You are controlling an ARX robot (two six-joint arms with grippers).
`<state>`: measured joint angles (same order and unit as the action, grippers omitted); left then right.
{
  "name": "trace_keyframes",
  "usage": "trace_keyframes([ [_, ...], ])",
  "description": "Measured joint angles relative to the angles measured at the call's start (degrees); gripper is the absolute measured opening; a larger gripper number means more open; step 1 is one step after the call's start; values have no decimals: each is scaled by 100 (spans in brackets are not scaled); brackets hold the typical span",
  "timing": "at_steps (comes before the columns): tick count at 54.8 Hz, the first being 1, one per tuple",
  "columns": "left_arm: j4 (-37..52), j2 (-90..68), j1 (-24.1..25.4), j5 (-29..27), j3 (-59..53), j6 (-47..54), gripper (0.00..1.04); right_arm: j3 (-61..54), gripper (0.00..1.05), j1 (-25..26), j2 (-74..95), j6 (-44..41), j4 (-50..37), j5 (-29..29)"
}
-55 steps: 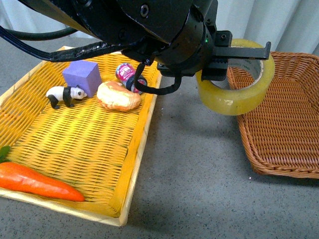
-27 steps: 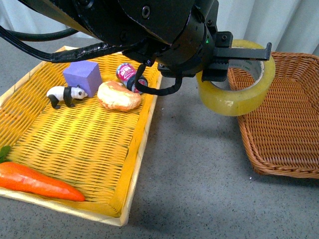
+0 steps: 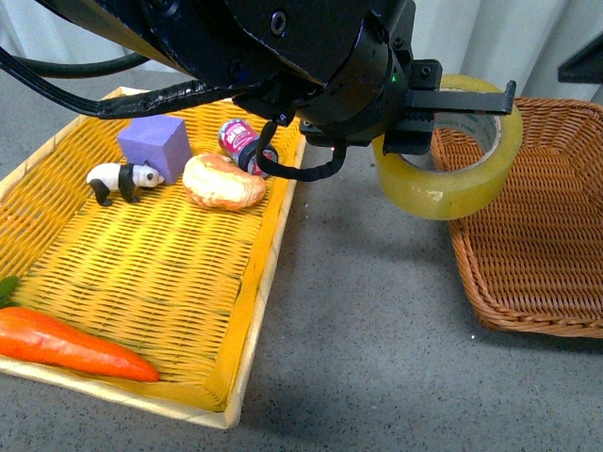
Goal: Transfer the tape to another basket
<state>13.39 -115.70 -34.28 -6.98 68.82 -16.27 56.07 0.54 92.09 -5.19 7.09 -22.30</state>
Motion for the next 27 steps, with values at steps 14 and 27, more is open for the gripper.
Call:
trace_keyframes([
  [14,0,0,2,-15,0,-7,17,1362,96,-170,1047,-289,1078,-269],
  [27,0,0,2,-7,0,-11,17,2243,96,-267,1657,-1226,2140,-319],
])
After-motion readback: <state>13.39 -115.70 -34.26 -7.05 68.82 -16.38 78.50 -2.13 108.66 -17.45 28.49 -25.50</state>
